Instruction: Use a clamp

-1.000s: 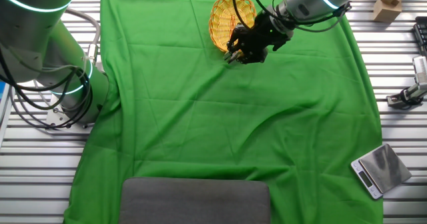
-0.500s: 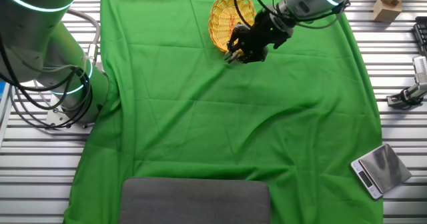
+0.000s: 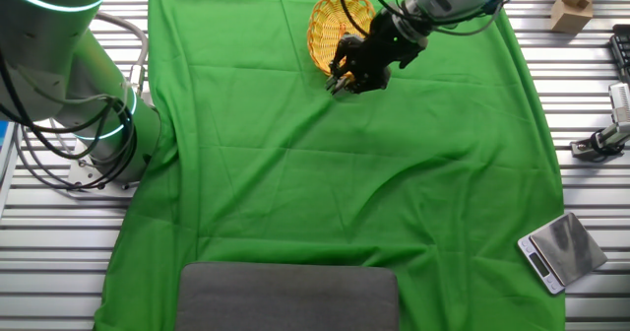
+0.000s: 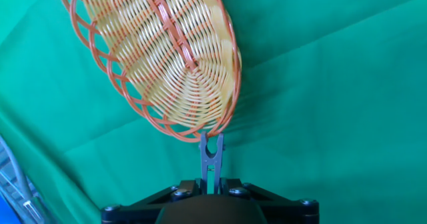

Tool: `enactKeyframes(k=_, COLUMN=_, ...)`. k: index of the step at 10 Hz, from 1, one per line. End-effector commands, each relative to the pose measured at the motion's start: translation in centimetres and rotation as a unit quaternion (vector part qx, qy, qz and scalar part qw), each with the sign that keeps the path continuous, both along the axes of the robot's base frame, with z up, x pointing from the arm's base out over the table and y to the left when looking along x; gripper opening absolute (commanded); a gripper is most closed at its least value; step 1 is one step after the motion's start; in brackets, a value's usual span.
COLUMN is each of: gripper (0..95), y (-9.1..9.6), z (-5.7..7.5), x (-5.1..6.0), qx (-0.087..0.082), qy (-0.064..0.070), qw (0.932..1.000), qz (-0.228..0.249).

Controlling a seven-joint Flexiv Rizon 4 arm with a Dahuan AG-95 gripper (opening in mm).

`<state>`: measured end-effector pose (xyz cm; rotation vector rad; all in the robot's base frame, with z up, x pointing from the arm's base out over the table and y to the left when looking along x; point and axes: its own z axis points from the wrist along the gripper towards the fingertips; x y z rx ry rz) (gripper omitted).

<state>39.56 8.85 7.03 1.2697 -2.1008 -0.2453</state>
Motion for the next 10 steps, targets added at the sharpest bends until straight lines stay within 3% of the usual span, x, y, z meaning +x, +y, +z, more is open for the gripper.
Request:
enactKeyframes(k=1, gripper=0.0, y=0.0, z=0.1, x=-0.2, qx=-0.002, qy=0.001, qw=1.0000, qz=-0.004)
enactKeyframes(k=5, gripper=0.0, y=0.5, z=-0.3, x=-1.4, qx=0.001, qy=-0.001, qw=0.9999, qz=-0.014)
enactKeyframes(k=10, gripper=0.0, y=0.5, z=-0.5, x=-1.3, qx=0.002, qy=-0.009, qw=0.9999, qz=-0.013)
